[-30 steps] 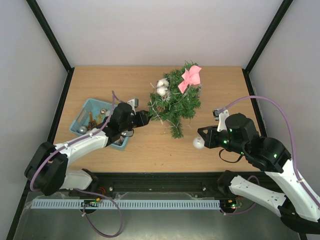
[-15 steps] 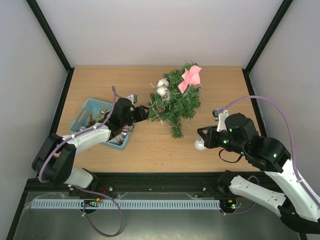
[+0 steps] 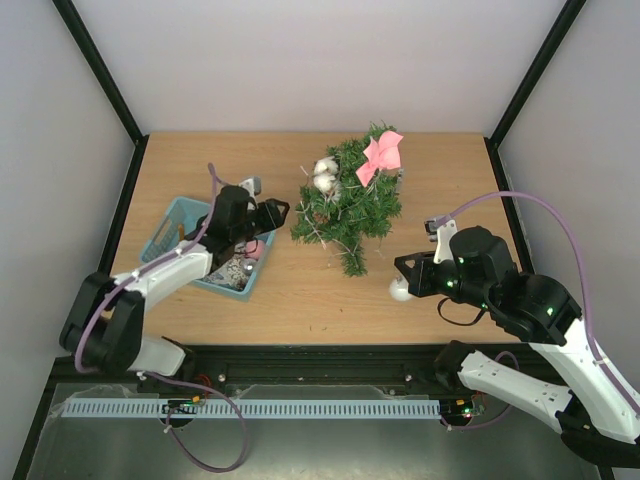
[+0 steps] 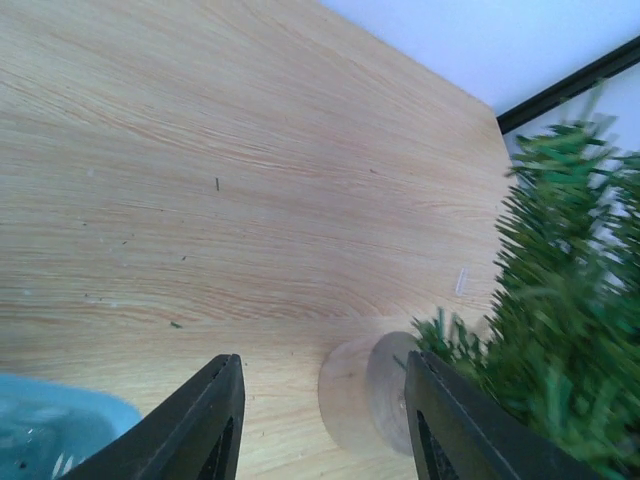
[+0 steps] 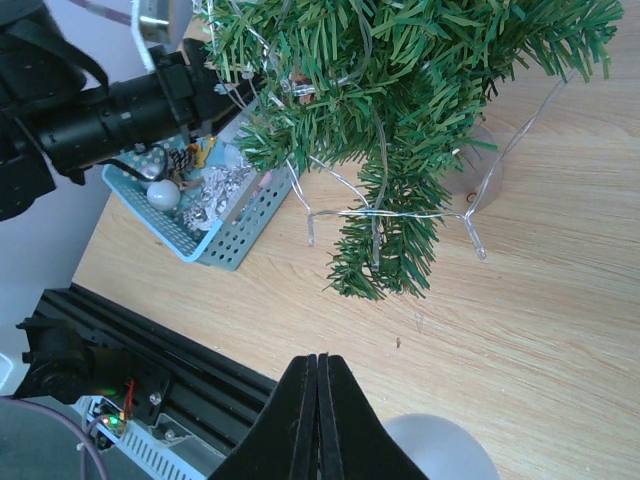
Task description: Decorate the small christmas tree
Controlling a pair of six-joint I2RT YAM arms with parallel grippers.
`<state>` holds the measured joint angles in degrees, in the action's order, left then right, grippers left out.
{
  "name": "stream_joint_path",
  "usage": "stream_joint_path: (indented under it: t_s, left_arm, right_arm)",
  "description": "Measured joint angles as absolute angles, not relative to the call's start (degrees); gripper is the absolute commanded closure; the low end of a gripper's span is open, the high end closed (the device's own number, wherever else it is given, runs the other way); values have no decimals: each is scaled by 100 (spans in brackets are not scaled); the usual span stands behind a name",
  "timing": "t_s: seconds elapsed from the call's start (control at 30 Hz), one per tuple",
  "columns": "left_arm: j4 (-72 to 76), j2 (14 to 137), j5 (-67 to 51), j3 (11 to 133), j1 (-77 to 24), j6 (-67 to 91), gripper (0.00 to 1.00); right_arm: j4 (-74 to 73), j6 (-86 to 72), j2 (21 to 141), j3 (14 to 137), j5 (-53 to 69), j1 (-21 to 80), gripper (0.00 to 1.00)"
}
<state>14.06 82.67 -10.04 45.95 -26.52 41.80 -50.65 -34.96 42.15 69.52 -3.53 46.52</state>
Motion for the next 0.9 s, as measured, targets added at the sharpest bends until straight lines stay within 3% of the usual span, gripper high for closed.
stream_joint_path:
  t_s: [0.2, 0.4, 0.5, 0.67, 0.9]
  left_arm:
    - [932, 7146, -1061, 4219, -2628, 4211, 46]
    - [650, 6307, -1343, 3769, -2836, 4462, 71]
    - [781, 6121, -1529, 3402, -3061, 4740, 74]
    - [1634, 6243, -1791, 2692, -3529, 5384, 74]
    - [3192, 7032, -1865, 2585, -4121, 6139, 74]
  right_arm:
    - [-5063, -3496, 4187, 6949, -322, 4652, 99]
    - [-4995, -3503, 4150, 6869, -259, 4652, 99]
    - [-4963, -3518, 4150, 6840, -211, 4652, 99]
    - [-4915, -3527, 4119, 6812, -158, 4652, 99]
    - [-4895, -3546, 4082, 6799, -143, 4652, 99]
